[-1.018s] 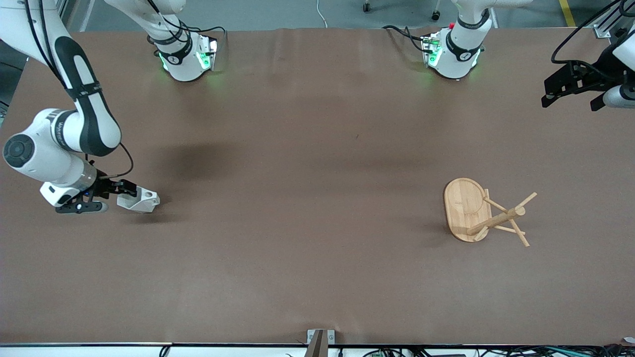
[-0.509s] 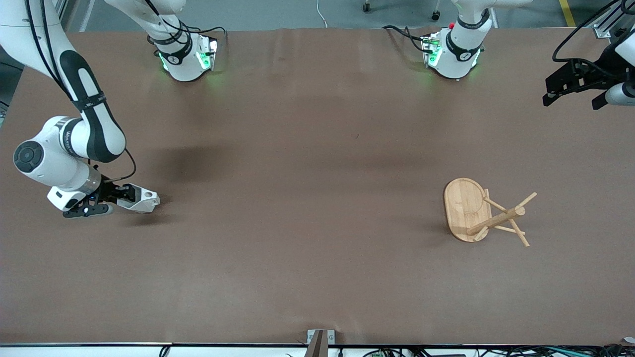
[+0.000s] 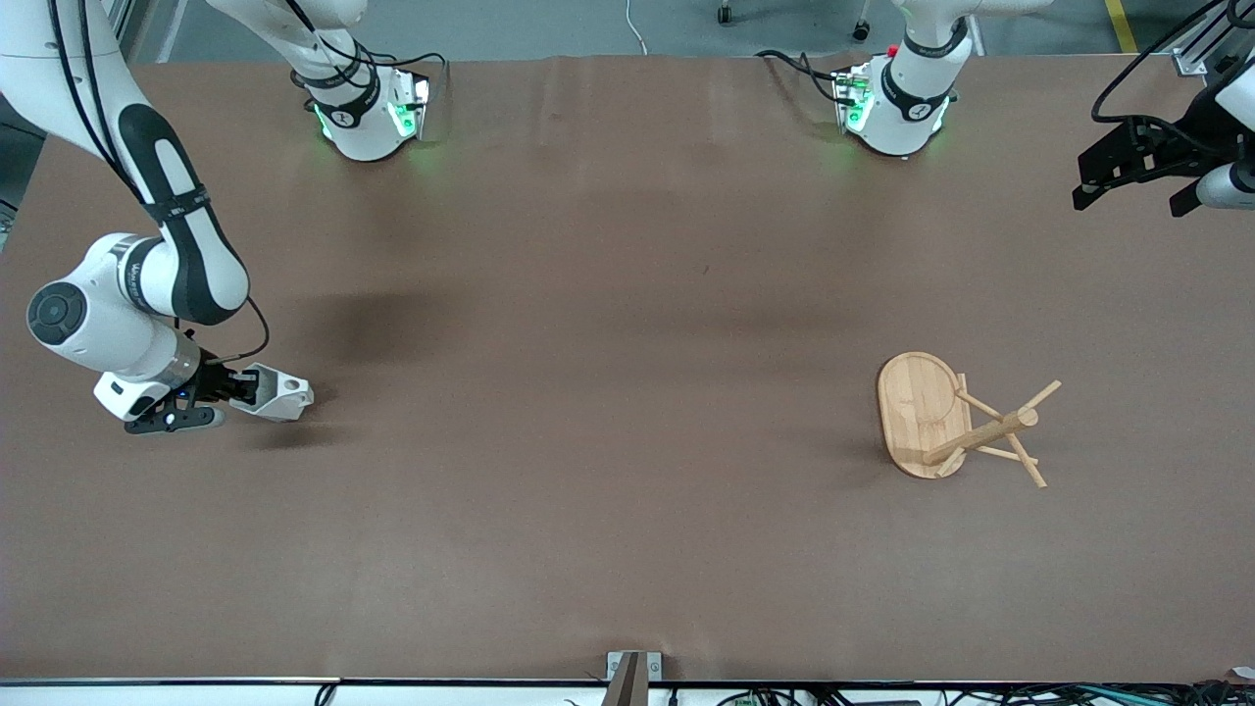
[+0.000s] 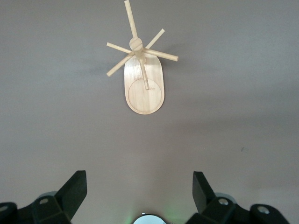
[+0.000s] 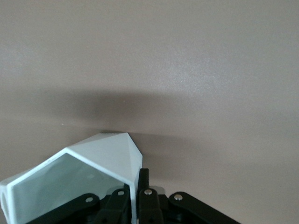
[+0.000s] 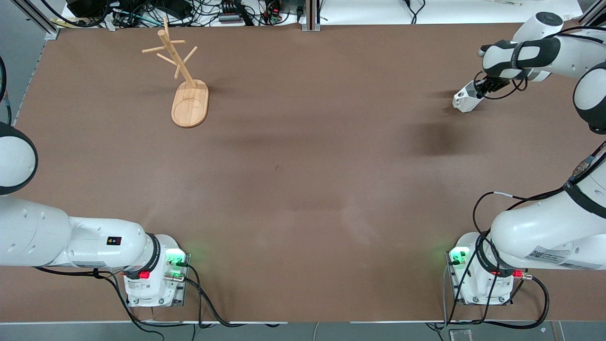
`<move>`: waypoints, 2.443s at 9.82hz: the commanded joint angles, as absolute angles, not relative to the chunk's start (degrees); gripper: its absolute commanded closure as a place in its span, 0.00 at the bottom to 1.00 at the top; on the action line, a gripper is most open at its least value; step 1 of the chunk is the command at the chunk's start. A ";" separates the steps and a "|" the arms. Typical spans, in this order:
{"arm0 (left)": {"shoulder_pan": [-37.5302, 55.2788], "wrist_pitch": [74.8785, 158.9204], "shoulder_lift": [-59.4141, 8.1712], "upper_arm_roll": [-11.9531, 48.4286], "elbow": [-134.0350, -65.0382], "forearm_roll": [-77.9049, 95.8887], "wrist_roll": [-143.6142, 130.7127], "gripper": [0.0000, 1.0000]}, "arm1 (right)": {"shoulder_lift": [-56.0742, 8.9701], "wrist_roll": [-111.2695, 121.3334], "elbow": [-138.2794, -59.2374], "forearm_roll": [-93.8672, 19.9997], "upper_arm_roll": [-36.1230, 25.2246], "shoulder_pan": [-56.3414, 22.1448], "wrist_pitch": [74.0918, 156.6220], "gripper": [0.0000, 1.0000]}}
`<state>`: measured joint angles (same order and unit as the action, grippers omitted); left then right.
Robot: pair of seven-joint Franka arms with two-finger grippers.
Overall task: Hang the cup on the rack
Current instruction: 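Lift the cup with the right gripper while the left gripper approaches, then close the left gripper on the cup held by the right gripper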
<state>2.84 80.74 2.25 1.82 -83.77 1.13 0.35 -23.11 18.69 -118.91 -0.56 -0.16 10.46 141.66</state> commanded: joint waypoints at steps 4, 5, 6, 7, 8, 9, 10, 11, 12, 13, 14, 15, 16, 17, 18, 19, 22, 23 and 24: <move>2.46 79.89 2.02 2.11 -84.90 0.70 1.23 0.00 | -22.59 18.55 -96.99 -14.10 2.37 9.15 105.19 0.99; 2.46 79.89 1.93 2.11 -84.99 0.70 1.32 0.00 | -22.24 18.46 -96.16 -20.59 3.94 9.14 100.94 0.99; 2.46 79.89 1.85 2.20 -85.16 0.70 1.75 0.00 | -21.54 18.37 -96.33 -29.53 4.65 8.97 97.59 0.99; 2.55 79.89 1.85 2.20 -85.34 0.70 4.02 0.00 | -21.62 18.28 -96.94 -36.67 5.35 8.18 95.56 0.99; 2.64 79.89 1.93 2.28 -85.95 0.70 6.91 0.00 | -21.71 18.19 -97.99 -43.00 6.93 7.13 95.28 0.99; 2.90 79.81 1.93 2.63 -86.48 0.70 7.29 0.00 | -21.88 18.28 -98.61 -48.37 9.99 6.34 95.88 0.99; 2.99 79.89 1.93 3.68 -86.92 0.70 7.38 0.00 | -22.49 18.19 -98.70 -52.69 13.50 5.72 97.11 0.99; 2.90 79.81 2.02 4.30 -87.01 0.79 8.69 0.00 | -22.59 18.19 -100.70 -56.74 16.23 4.93 100.25 0.99; 2.99 79.72 1.93 4.57 -87.01 2.18 13.05 0.00 | -22.67 18.19 -101.59 -60.61 19.74 4.57 103.59 0.99; 2.99 79.72 1.59 5.53 -87.01 2.46 16.31 0.00 | -22.68 18.19 -102.56 -64.82 23.17 4.40 107.36 1.00; 2.99 79.54 1.32 6.67 -87.01 3.16 18.61 0.00 | -22.76 18.19 -103.96 -70.17 27.21 3.96 112.27 1.00; 2.99 77.97 1.23 7.72 -87.01 4.56 20.89 0.00 | -23.55 18.19 -104.41 -73.88 30.29 2.91 117.28 1.00; 2.99 76.48 1.14 8.43 -87.45 7.44 23.70 0.00 | -24.51 18.19 -104.41 -76.09 32.67 1.33 122.55 1.00; 3.08 76.12 1.14 8.52 -88.23 10.60 26.86 0.00 | -25.48 18.19 -104.33 -77.94 34.96 -0.07 127.22 1.00; 3.08 76.11 1.06 9.31 -88.33 12.37 28.63 0.01 | -26.10 18.19 -104.33 -78.92 36.63 -1.22 131.09 1.00; 3.08 76.11 0.79 12.10 -88.33 12.39 28.83 0.02 | -26.28 18.19 -104.33 -79.36 38.56 -1.75 133.39 1.00; 3.08 79.25 -1.58 17.91 -90.25 12.48 29.88 0.04 | -26.46 18.19 -104.41 -82.26 40.43 -3.07 136.04 1.00; 2.99 81.54 -1.41 19.50 -92.44 12.57 30.84 0.05 | -26.46 18.19 -104.33 -83.22 40.60 -3.25 136.14 1.00; 2.99 83.74 -1.41 20.82 -93.85 12.57 32.15 0.04 | -26.46 18.19 -104.33 -84.28 41.65 -3.34 136.06 0.99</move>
